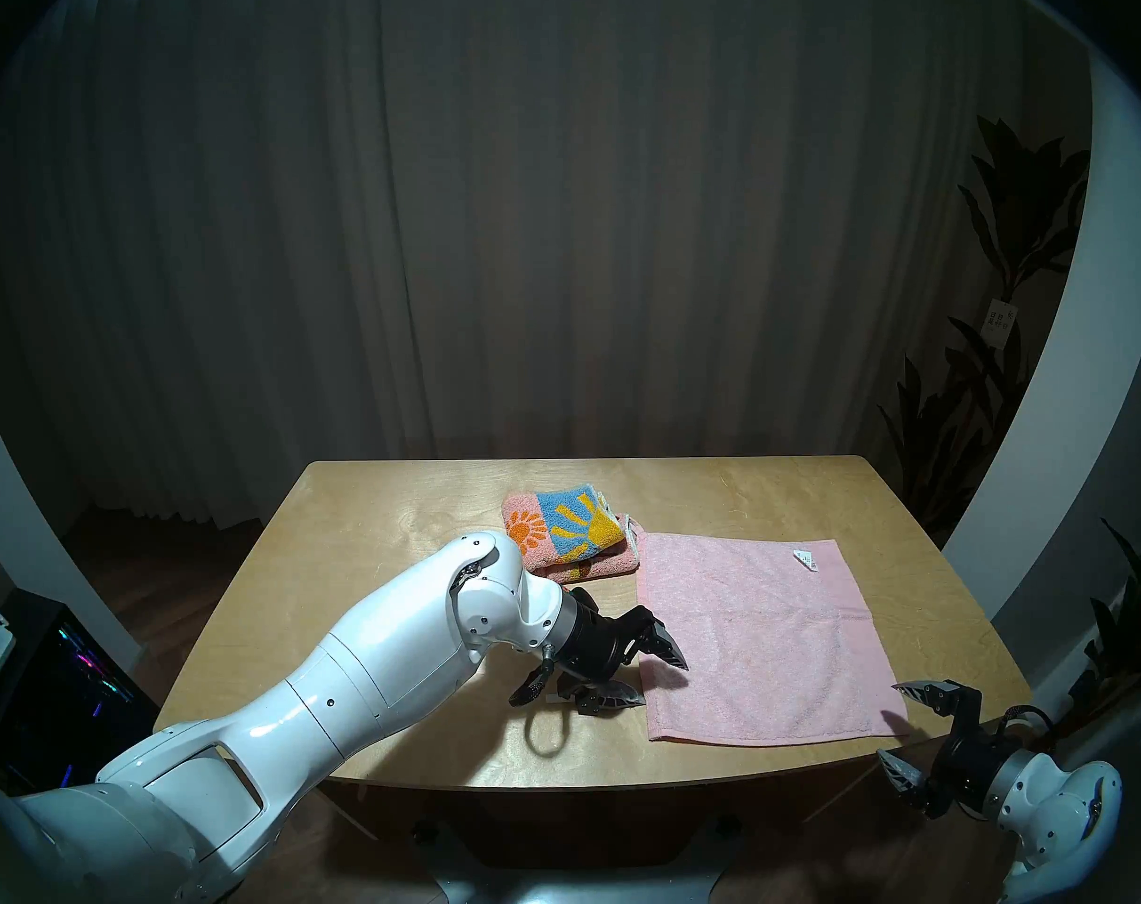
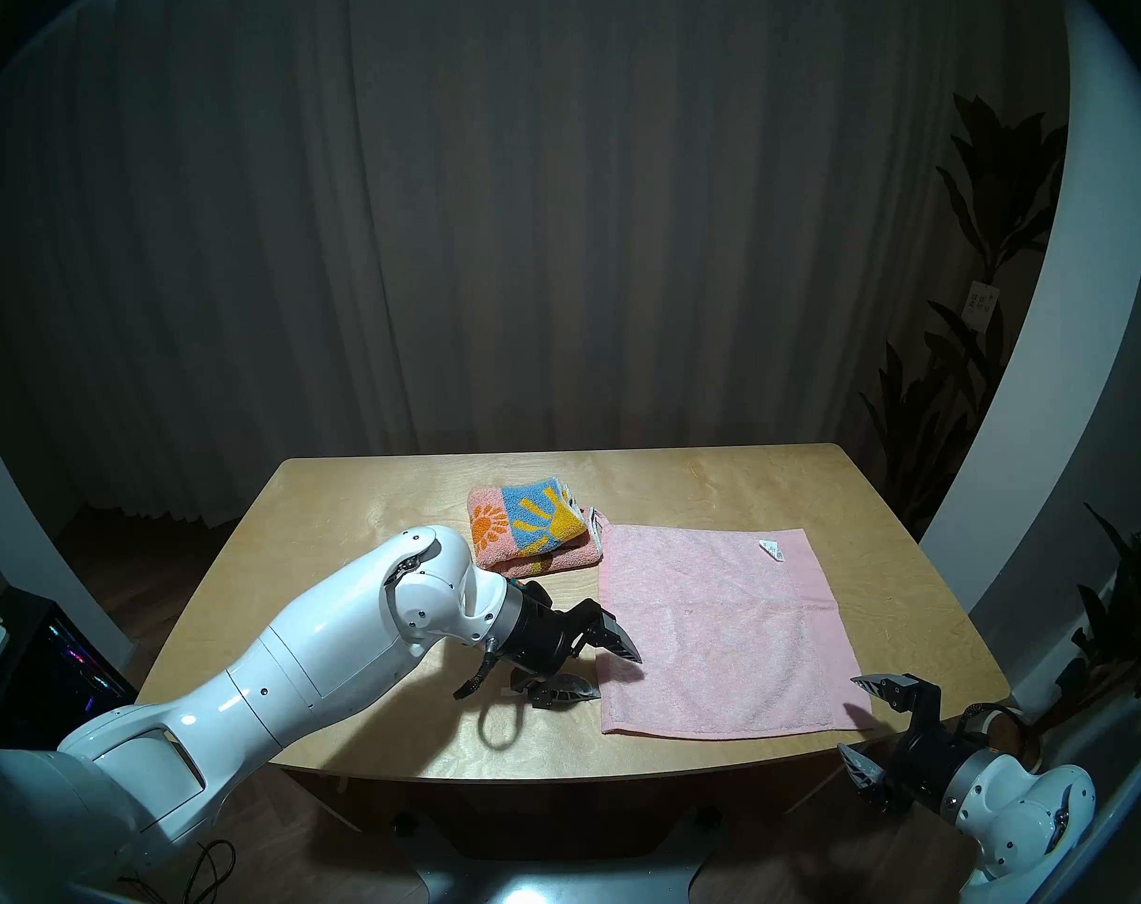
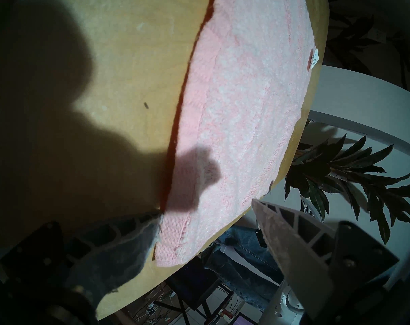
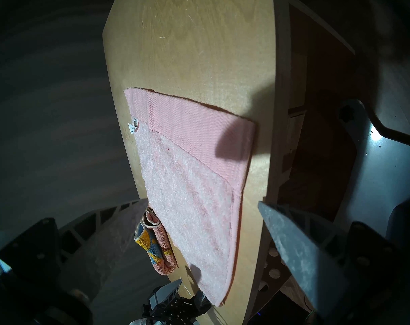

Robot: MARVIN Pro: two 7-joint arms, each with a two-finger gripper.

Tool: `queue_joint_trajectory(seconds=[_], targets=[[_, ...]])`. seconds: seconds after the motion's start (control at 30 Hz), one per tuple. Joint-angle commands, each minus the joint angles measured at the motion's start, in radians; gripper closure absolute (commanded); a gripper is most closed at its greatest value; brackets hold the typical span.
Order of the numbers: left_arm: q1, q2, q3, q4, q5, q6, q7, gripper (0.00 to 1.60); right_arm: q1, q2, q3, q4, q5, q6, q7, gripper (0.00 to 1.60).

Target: Fold each towel twice and stack them on table

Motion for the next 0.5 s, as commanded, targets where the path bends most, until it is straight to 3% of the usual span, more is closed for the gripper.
queue_joint_trajectory(seconds=[0.0, 0.47], targets=[[-0.02, 0.027, -0.001, 0.083, 0.101, -0.009, -0.005, 0.0, -0.004, -0.001, 0.003, -0.02, 0.006, 0.006, 0.005, 0.0], [-0.003, 0.022, 0.002, 0.115, 0.092, 0.001, -0.079, 0.0, -0.006, -0.001, 0.004, -0.023, 0.006, 0.005, 0.004, 0.0]])
